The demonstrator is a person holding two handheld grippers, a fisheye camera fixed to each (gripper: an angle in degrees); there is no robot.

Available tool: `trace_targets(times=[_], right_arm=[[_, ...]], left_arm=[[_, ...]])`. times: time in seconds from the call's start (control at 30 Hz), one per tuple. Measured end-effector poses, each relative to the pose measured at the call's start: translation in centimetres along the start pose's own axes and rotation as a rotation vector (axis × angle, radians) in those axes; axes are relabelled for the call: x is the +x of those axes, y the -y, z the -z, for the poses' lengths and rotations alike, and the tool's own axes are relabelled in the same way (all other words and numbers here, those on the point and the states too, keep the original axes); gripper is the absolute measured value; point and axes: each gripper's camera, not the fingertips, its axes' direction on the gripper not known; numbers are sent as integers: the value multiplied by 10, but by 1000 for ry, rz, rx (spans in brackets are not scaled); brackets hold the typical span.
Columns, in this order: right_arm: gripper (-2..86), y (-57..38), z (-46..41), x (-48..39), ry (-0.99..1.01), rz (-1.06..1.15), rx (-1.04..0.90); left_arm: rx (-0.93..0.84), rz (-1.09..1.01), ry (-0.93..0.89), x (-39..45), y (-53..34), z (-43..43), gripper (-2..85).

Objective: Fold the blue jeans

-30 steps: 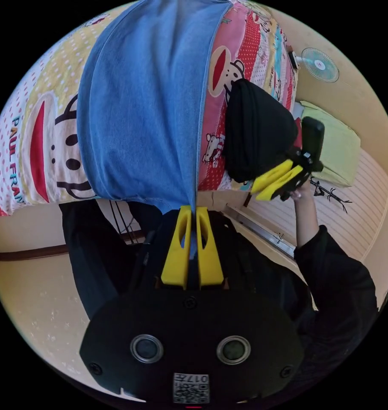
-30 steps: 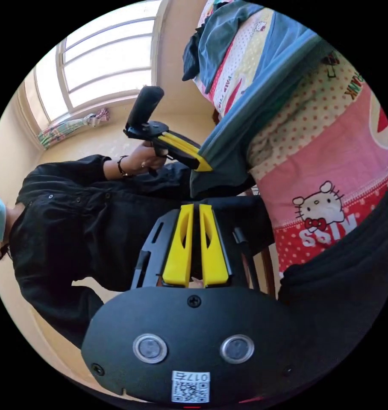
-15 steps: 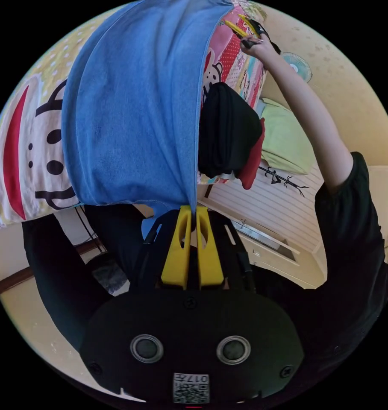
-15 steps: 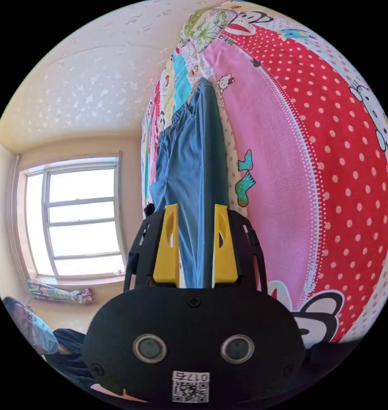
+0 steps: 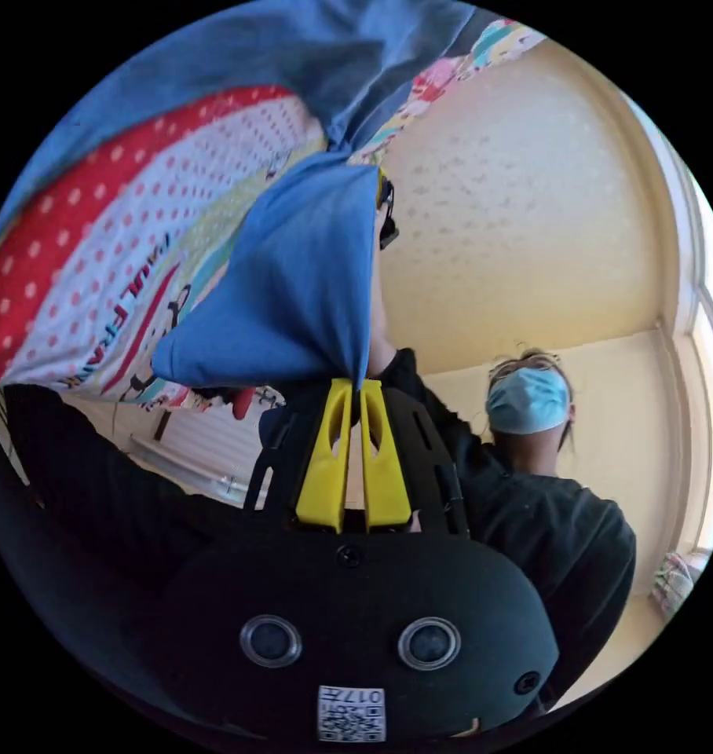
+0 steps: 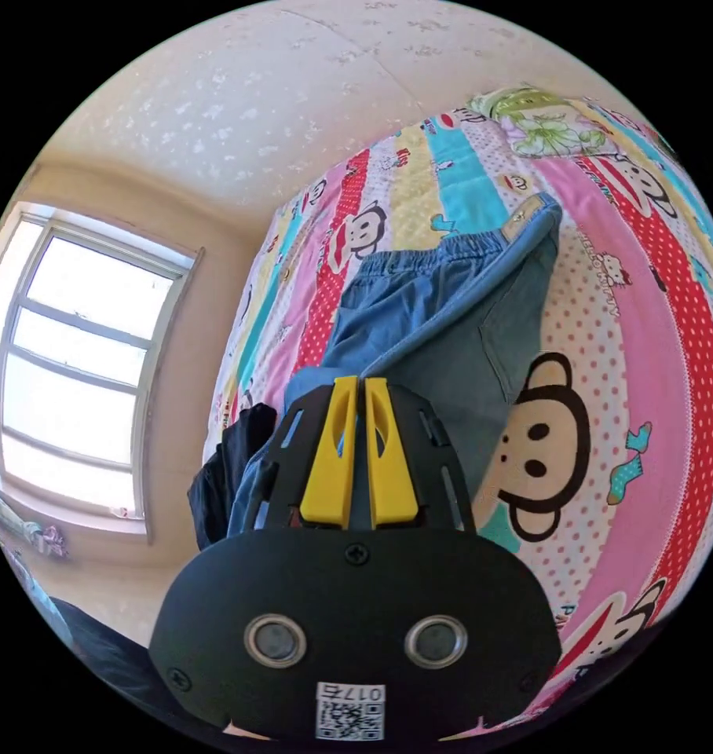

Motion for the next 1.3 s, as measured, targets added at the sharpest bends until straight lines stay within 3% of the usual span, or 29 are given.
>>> trace_targets(times=[0.17,0.3,0.4,0.47,0.63,0.8,0.93,1.07,1.17,1.2,1.3], right_arm=[[39,35,-112,-77,1,52,-62],[90,32,-176,-104,9,97,-127],[101,-17,-173,-102,17,188,-136],[96,-69,-155,-93,51,244,-141],[76,-250,-120,-30,161,67,-264],[70,-435,-146,5,467,-332,-376],[53,-460,-199,-14,715,-344,-468],[27,-428,-182,-4,763,-225,-475],[20,-434,-122,10,617,14,-604],[19,-446,-89,19,557,112,-652],[19,-476,-6,54,559,138,-770]], left_arm=[[175,-160,74,83,18,90,-4],[290,-208,429,126,34,142,21],[450,-148,722,136,26,162,64],[507,-195,800,146,17,162,77],[358,-254,1059,152,54,120,134],[124,-200,1318,112,111,66,149],[93,-188,1545,107,117,34,112],[-20,-131,1419,85,107,16,55],[-89,-121,1322,60,82,-9,52],[-158,-127,1288,47,69,-24,52],[-425,-96,1106,-8,31,-69,50]])
